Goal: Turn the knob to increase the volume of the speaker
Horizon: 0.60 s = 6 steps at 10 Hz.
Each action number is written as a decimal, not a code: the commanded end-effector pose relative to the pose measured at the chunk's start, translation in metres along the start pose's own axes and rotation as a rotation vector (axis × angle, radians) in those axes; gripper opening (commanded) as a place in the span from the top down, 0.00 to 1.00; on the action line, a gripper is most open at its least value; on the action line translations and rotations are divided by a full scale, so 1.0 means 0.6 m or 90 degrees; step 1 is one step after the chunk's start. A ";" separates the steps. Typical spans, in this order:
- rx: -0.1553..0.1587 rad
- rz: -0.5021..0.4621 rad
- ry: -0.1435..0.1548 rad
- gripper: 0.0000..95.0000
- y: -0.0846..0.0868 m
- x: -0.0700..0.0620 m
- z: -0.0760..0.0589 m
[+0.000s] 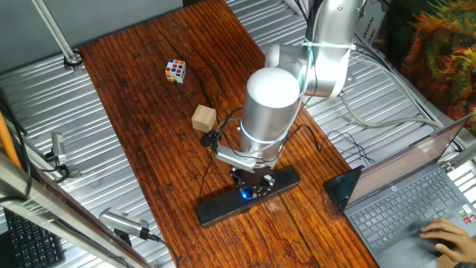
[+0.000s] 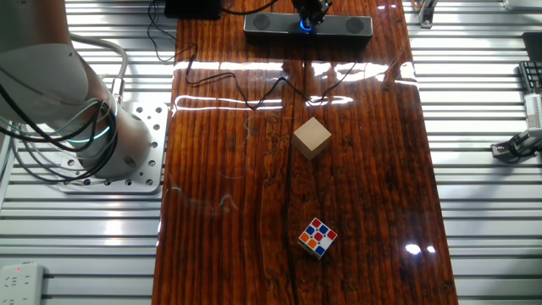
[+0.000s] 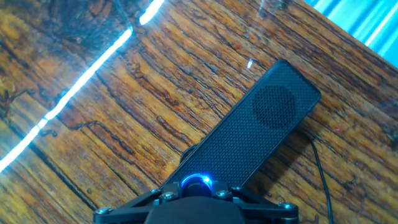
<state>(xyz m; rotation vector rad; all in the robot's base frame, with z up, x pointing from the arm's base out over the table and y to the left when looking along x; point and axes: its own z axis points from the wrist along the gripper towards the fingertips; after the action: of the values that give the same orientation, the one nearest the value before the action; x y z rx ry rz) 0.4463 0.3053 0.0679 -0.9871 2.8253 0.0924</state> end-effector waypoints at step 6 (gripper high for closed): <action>-0.005 0.092 -0.004 1.00 0.000 0.001 0.005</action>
<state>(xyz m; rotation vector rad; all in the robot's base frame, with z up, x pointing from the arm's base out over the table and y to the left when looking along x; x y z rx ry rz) 0.4464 0.3052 0.0677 -0.7901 2.8897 0.1190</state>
